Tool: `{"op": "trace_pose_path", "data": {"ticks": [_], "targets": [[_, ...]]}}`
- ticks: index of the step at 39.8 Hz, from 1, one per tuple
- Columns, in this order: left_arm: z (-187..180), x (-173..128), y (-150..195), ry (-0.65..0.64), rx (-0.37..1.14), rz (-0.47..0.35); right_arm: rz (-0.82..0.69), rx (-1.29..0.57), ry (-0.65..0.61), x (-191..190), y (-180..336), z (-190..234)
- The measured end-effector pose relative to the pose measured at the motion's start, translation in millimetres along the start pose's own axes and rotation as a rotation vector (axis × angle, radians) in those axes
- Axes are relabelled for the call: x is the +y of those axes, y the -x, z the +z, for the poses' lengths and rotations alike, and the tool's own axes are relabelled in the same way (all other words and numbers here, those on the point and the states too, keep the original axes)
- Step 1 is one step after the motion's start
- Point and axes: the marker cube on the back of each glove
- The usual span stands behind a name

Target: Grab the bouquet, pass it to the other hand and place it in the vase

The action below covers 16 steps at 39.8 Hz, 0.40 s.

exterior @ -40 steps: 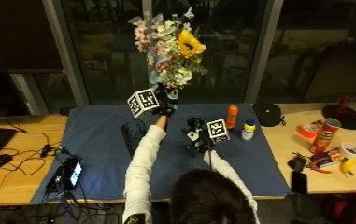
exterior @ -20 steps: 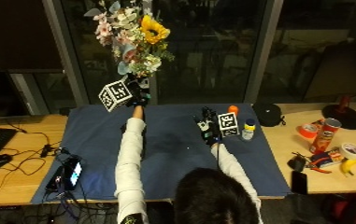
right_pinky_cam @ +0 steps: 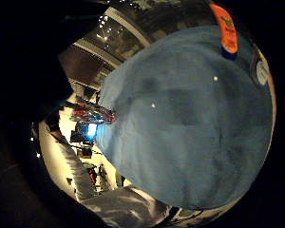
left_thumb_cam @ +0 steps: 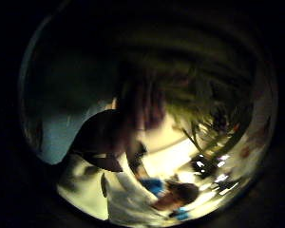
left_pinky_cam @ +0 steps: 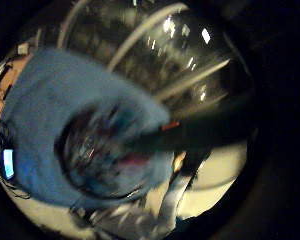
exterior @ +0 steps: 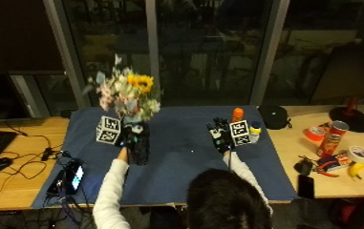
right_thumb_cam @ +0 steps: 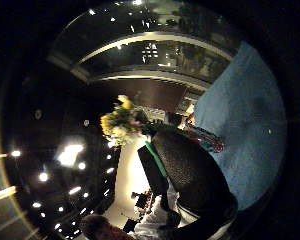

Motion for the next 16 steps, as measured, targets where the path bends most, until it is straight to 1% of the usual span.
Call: {"op": "trace_pose_path", "data": {"ticks": [2,4,6,8,11,16], "targets": [[4.1,18.2,42.3,0.055,-0.047,-0.050,0.001,-0.012,0.045,4.6,-14.9,-4.8],[2.7,36.8,68.3,0.069,-0.070,-0.066,0.008,-0.026,0.059,7.2,-29.1,-10.6],[-1.2,53.3,87.3,0.069,-0.080,-0.071,0.063,-0.031,0.043,8.9,-45.5,-17.4],[-5.3,66.6,99.4,0.068,-0.086,-0.071,0.113,-0.032,0.022,9.8,-60.0,-22.5],[-8.5,80.0,110.1,0.065,-0.084,-0.063,0.138,-0.030,0.014,9.8,-74.5,-23.8],[-9.8,102.7,123.1,0.052,-0.061,-0.058,0.140,-0.060,0.059,9.7,-88.2,-15.1]]}}
